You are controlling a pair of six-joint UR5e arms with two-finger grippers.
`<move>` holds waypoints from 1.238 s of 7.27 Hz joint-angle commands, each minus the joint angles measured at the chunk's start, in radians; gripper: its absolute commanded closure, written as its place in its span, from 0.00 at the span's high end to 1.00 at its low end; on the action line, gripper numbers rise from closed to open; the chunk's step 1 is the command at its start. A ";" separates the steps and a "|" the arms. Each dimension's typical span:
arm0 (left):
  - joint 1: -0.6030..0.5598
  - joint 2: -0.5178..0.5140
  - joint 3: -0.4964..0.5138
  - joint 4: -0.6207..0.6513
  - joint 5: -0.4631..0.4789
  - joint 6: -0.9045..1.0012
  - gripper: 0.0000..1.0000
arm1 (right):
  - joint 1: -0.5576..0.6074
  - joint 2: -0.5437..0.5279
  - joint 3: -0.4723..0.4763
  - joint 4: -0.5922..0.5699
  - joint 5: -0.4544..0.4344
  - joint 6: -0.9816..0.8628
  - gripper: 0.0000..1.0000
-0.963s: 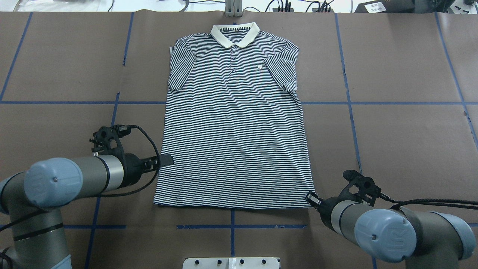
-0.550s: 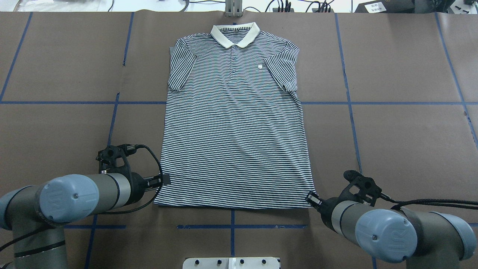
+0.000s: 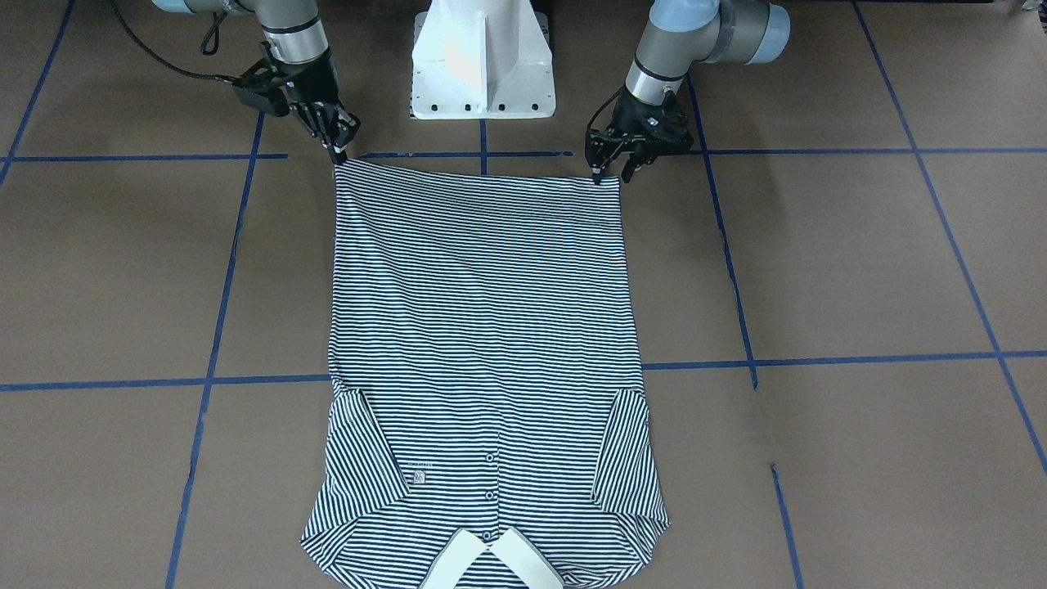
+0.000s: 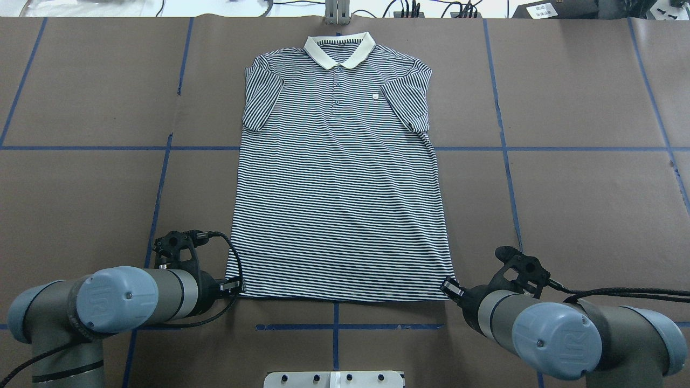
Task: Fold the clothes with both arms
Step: 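Lower the left gripper to the other hem corner and grasp both corners, then lift both hem corners and fold them toward the collar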
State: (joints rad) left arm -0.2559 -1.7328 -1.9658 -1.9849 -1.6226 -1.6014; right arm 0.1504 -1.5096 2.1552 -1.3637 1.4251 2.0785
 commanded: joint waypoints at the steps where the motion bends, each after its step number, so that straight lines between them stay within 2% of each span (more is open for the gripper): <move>1: 0.003 0.005 0.004 0.000 -0.010 0.000 0.00 | 0.000 0.000 0.000 0.000 0.000 0.000 0.00; 3: 0.001 -0.001 -0.010 0.000 -0.029 0.000 0.00 | 0.000 -0.001 0.000 0.000 0.000 0.000 0.00; 4: -0.002 0.007 -0.080 0.001 -0.043 0.000 0.00 | 0.000 -0.001 0.002 0.002 0.000 0.000 0.00; 6: 0.012 0.022 -0.180 0.059 -0.117 -0.150 0.00 | -0.055 -0.067 0.075 0.002 0.000 0.003 0.00; 7: 0.114 0.045 -0.255 0.102 -0.102 -0.287 0.00 | -0.119 -0.139 0.169 0.002 0.000 0.005 0.00; 8: 0.217 0.051 -0.342 0.174 -0.023 -0.378 0.00 | -0.167 -0.190 0.228 0.002 -0.002 0.033 0.00; 9: 0.240 0.033 -0.399 0.296 -0.005 -0.379 0.00 | -0.167 -0.187 0.267 0.002 -0.014 0.040 0.00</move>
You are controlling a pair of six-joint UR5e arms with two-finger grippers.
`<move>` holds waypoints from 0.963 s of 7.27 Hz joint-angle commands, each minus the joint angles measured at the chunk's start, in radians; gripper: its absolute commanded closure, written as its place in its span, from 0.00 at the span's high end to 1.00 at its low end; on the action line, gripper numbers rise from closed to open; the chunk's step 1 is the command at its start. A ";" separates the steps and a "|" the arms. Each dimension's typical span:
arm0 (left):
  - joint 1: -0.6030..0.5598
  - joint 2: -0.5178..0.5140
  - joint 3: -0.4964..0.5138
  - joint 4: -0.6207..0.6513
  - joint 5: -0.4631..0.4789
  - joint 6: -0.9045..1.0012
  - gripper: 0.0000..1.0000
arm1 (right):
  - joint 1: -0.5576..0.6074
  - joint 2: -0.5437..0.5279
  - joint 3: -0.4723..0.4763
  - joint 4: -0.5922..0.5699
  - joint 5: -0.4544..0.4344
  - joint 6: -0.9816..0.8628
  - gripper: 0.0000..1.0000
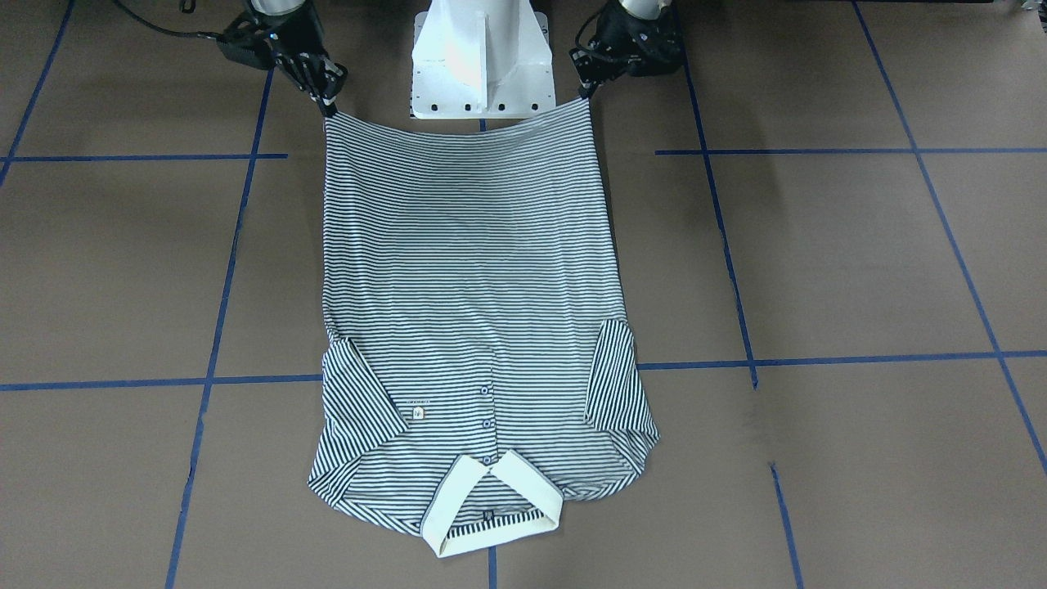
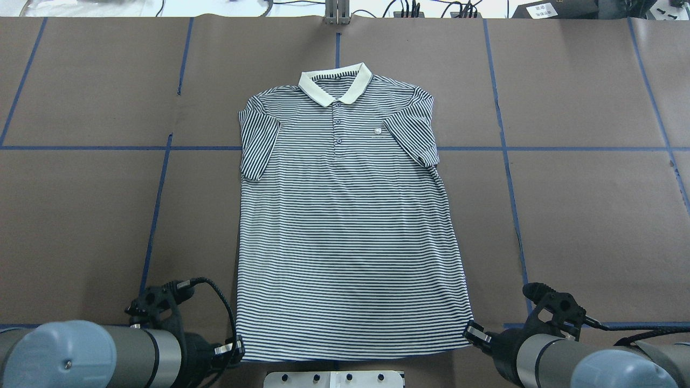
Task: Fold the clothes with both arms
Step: 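Lift both hem corners and fold them toward the collar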
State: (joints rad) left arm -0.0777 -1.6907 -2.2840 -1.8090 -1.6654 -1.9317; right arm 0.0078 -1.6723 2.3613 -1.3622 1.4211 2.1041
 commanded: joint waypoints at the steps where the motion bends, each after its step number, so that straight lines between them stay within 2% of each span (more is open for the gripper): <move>1: 0.033 -0.054 -0.078 0.179 0.041 -0.027 0.00 | 0.039 -0.008 0.061 -0.002 -0.028 0.004 0.00; 2: -0.090 -0.108 -0.054 0.180 0.036 0.044 0.00 | 0.125 0.021 0.037 -0.003 -0.027 -0.043 0.00; 3: -0.190 -0.162 -0.001 0.183 0.035 0.153 0.00 | 0.220 0.143 -0.043 -0.014 -0.022 -0.147 0.00; 4: -0.291 -0.211 0.091 0.177 0.033 0.240 0.00 | 0.319 0.257 -0.165 -0.059 -0.019 -0.242 0.00; 5: -0.391 -0.265 0.192 0.168 0.033 0.323 0.00 | 0.415 0.410 -0.341 -0.063 -0.002 -0.354 0.00; 6: -0.456 -0.306 0.321 0.112 0.036 0.379 0.00 | 0.498 0.510 -0.499 -0.052 0.037 -0.415 0.00; 7: -0.514 -0.320 0.430 0.011 0.036 0.426 0.00 | 0.565 0.590 -0.610 -0.052 0.065 -0.485 0.00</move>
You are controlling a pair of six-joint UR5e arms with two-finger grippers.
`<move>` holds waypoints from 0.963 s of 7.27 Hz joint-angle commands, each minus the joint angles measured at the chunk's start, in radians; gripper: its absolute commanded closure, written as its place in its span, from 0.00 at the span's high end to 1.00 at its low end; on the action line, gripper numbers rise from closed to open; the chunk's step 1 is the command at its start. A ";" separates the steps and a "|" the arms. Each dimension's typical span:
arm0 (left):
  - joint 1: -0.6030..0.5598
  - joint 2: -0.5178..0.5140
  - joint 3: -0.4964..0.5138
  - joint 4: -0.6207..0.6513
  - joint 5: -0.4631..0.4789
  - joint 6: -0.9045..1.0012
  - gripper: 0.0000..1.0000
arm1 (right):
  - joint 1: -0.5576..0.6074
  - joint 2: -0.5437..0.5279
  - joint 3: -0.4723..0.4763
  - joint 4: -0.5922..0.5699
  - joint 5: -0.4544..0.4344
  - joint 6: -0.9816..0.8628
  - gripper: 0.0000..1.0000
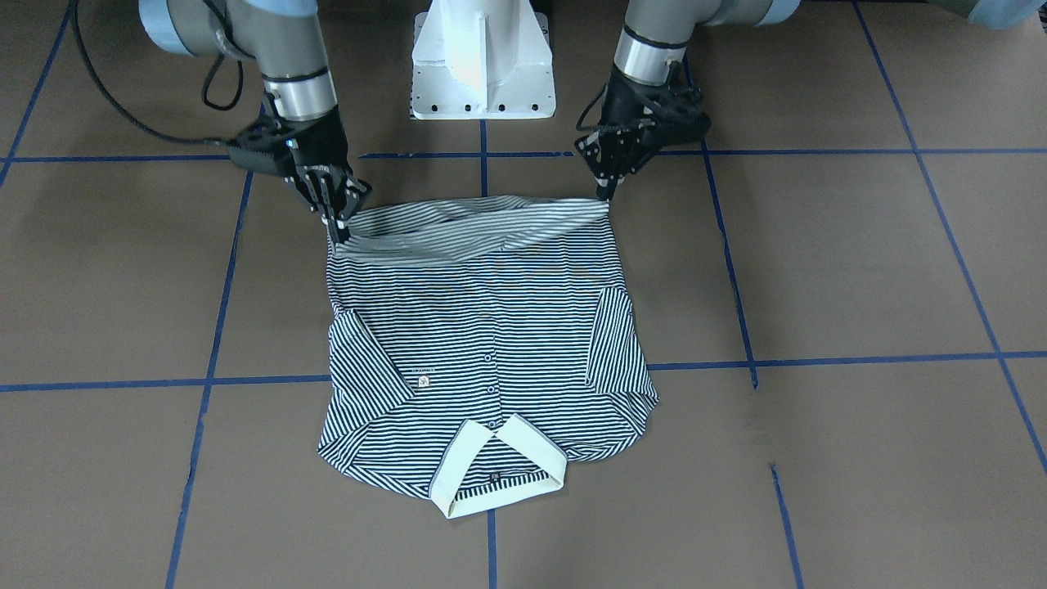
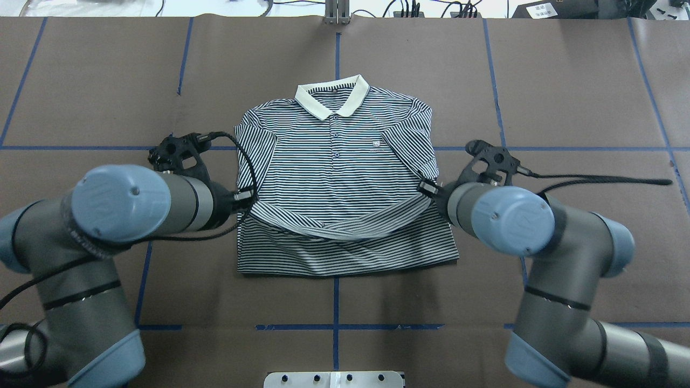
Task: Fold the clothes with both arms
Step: 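Lift both hem corners and fold them toward the collar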
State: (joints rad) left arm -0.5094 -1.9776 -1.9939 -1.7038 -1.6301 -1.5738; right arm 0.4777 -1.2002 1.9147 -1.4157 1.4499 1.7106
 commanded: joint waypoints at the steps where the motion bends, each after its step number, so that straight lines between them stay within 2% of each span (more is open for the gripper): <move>1: -0.127 -0.043 0.253 -0.214 0.003 0.110 0.00 | 0.158 0.195 -0.284 0.003 0.050 -0.111 0.00; 2: -0.167 -0.052 0.339 -0.285 0.006 0.121 0.00 | 0.206 0.274 -0.400 0.004 0.072 -0.127 0.00; 5: -0.187 -0.130 0.473 -0.303 0.024 0.129 0.00 | 0.254 0.410 -0.616 0.018 0.073 -0.181 0.00; 7: -0.189 -0.165 0.544 -0.362 0.033 0.127 0.00 | 0.253 0.429 -0.725 0.142 0.072 -0.178 0.00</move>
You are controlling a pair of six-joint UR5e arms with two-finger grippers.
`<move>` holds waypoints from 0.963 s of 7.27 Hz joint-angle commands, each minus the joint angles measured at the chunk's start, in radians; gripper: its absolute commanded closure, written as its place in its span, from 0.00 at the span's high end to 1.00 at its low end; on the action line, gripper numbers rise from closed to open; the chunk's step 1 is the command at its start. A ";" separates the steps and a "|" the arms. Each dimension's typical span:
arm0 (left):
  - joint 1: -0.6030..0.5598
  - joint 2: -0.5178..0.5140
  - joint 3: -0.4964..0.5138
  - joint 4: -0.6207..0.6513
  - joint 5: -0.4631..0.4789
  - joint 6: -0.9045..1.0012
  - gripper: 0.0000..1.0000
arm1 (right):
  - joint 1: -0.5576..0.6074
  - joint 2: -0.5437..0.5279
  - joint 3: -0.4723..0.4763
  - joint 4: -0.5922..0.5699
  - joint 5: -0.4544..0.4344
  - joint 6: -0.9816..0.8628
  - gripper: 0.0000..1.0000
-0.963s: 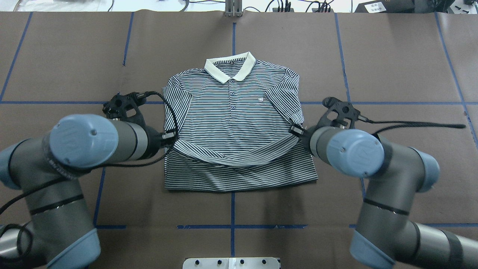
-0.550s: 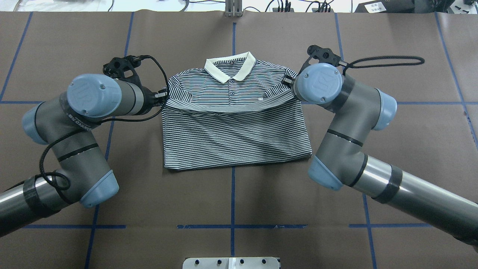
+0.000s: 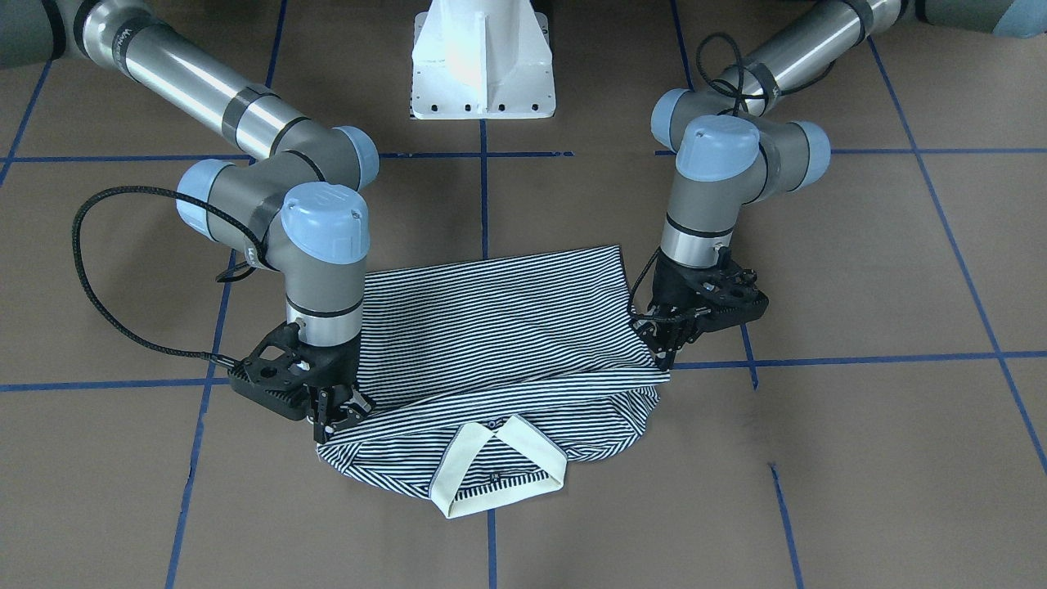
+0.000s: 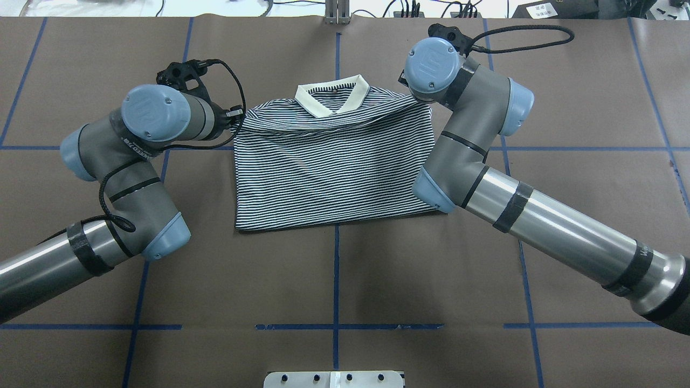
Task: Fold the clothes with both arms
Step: 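Lift both hem corners and fold them toward the collar, then release the hem near the collar and raise both grippers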
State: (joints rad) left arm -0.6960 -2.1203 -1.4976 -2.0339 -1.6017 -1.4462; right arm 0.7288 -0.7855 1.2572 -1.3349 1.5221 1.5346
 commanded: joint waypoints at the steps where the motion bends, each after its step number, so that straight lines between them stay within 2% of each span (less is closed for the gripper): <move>1: -0.002 -0.024 0.072 -0.066 0.005 0.000 0.00 | 0.001 0.015 -0.068 0.063 0.000 -0.002 0.00; 2: -0.002 -0.024 0.089 -0.071 0.008 0.000 0.00 | -0.003 0.014 -0.070 0.063 0.000 -0.004 0.00; 3: -0.002 -0.023 0.103 -0.104 0.022 0.000 0.00 | -0.014 0.011 -0.076 0.068 -0.002 -0.004 0.23; 4: -0.002 -0.024 0.105 -0.111 0.020 -0.002 0.07 | -0.025 0.011 -0.075 0.069 -0.007 -0.004 0.32; 5: -0.002 -0.021 0.105 -0.139 0.019 0.007 0.13 | -0.023 0.008 -0.065 0.071 -0.007 0.001 0.35; 6: -0.007 -0.010 0.102 -0.204 0.017 0.013 0.14 | -0.022 -0.004 -0.056 0.095 0.001 -0.001 0.40; 7: -0.008 0.005 0.096 -0.221 0.016 0.013 0.15 | -0.019 -0.067 0.047 0.103 0.036 0.004 0.40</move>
State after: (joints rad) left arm -0.7014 -2.1310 -1.3968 -2.2165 -1.5844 -1.4358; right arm 0.7081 -0.7998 1.2205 -1.2462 1.5290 1.5350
